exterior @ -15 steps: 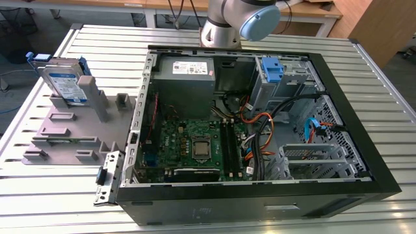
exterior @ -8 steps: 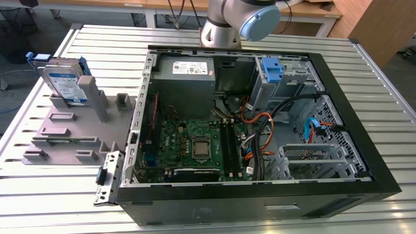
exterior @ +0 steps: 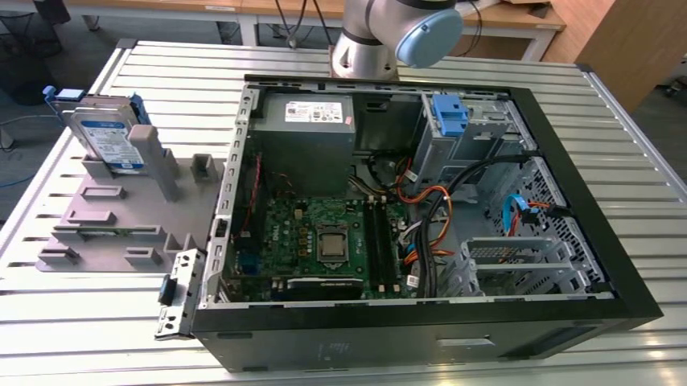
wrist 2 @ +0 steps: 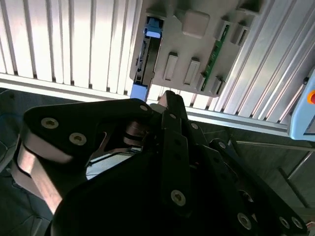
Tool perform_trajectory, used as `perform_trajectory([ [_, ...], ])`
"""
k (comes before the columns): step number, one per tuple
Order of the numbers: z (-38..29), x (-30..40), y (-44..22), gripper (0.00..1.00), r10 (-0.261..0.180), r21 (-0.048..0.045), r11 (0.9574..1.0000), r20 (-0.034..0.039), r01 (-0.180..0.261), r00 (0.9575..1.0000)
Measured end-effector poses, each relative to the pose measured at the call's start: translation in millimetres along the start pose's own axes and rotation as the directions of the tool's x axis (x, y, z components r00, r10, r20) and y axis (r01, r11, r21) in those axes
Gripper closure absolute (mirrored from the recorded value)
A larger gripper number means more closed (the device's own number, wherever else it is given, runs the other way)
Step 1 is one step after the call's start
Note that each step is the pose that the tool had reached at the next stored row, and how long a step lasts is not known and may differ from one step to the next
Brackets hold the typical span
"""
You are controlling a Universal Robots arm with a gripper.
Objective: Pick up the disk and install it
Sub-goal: 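Pick up the disk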
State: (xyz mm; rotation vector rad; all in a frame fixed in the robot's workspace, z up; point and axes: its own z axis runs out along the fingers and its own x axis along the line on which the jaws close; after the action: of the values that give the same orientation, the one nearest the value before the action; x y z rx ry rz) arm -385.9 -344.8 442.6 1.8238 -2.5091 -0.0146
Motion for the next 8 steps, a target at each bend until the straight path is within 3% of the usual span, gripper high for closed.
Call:
perform_trajectory([
  [8,7.8,0.3,1.1,0.89,-0.071,-0.0077,0.9974,0.0313,0.072,0.997],
])
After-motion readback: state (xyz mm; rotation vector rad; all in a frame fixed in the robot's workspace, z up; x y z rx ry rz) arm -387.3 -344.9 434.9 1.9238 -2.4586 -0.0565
